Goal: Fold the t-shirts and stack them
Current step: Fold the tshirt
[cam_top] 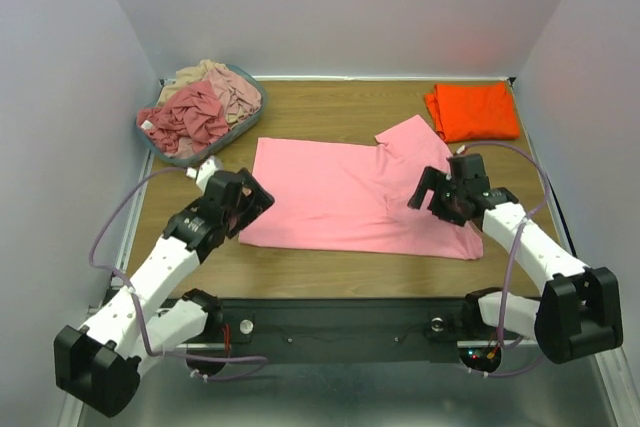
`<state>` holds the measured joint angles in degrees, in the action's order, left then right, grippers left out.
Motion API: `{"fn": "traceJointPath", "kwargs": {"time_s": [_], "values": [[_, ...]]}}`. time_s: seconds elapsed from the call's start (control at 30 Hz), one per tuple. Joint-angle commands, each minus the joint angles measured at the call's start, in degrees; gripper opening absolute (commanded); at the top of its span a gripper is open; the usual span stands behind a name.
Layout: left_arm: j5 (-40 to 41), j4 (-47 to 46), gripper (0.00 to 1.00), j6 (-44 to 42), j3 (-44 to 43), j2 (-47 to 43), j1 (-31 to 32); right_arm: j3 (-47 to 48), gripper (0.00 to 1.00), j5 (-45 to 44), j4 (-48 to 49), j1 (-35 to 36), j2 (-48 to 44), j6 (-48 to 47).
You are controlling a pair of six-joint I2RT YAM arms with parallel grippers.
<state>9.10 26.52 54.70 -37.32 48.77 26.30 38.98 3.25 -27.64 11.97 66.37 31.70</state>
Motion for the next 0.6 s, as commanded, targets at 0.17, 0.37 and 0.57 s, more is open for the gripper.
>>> {"fn": "traceJointPath", "kwargs": {"time_s": [0.17, 0.37, 0.57], "values": [[15.67, -0.88, 0.98, -12.69, -26.46, 28.01, -0.02, 20.33, 1.00, -8.60, 1.62, -0.37, 8.41, -1.64], [19.20, 0.81, 0.98, -17.24, -45.01, 44.46, -2.48, 29.11, 1.00, -15.20, 1.89, -0.37, 17.28, -1.56], [19.47, 3.89, 0.98, -18.92, -60.49, 61.51, -5.73, 32.38, 1.00, -13.79, 2.50, -0.36, 22.39, -0.50]]}}
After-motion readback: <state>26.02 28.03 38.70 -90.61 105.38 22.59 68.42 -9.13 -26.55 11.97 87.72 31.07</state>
